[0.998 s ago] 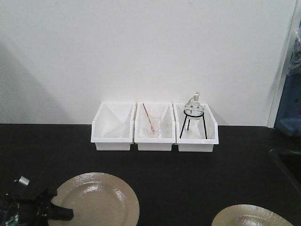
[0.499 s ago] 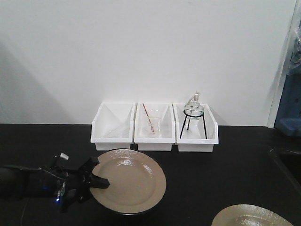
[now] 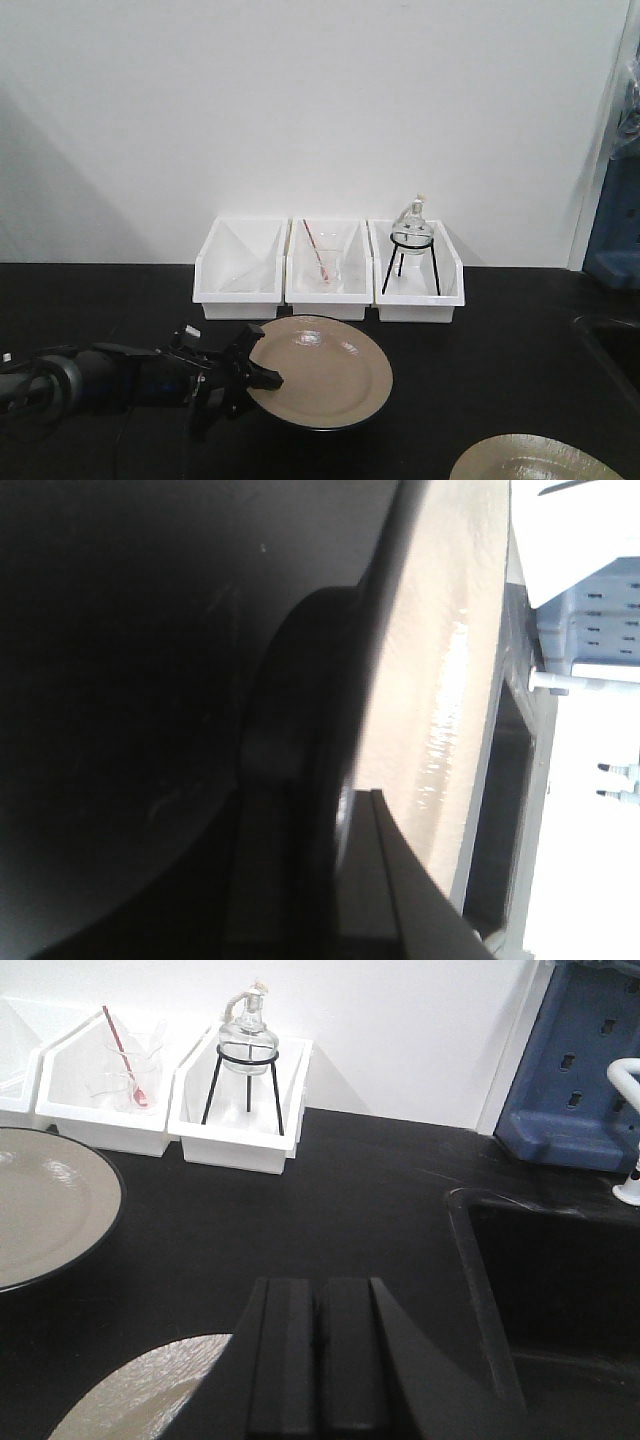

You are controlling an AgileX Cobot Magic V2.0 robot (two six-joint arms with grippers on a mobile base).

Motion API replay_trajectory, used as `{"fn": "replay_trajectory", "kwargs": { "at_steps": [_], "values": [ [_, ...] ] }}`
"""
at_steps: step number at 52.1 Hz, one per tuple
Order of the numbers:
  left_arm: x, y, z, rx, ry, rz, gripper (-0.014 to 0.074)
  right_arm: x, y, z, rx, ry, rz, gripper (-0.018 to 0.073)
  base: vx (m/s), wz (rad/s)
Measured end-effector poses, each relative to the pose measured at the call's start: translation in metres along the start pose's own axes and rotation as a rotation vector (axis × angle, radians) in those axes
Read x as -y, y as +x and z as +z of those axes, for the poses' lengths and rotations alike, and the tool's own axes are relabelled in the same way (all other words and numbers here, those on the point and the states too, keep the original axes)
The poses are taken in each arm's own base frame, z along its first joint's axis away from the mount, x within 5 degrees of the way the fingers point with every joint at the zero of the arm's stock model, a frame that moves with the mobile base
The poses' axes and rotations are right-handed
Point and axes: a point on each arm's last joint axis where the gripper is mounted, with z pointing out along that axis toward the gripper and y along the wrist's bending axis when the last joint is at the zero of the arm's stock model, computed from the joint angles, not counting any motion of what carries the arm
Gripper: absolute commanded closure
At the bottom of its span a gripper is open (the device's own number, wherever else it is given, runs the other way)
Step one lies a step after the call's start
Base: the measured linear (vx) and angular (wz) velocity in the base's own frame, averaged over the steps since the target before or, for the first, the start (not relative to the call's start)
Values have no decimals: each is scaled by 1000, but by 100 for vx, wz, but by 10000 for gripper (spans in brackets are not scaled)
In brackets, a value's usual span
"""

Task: Arrange circular plates on left workspace
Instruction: 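Carry the plate toward the counter center and lower it down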

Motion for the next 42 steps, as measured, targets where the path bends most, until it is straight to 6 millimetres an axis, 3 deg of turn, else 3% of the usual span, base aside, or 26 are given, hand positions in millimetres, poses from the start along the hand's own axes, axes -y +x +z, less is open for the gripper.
{"fn": "replay_trajectory", "kwargs": {
  "at_steps": [11, 18, 34, 42],
  "values": [
    [-9, 1, 8, -6, -17, -17, 588, 0, 0, 0, 1, 0, -1, 560, 0, 0],
    [-9, 0, 8, 3, -22, -16, 531, 0, 0, 0, 1, 0, -1, 560, 0, 0],
    [-9, 2, 8, -17, -19, -6, 172, 0, 0, 0, 1, 0, -1, 560, 0, 0],
    [-7, 7, 7, -76, -10, 18, 45, 0, 0, 0, 1, 0, -1, 560, 0, 0]
  ]
}}
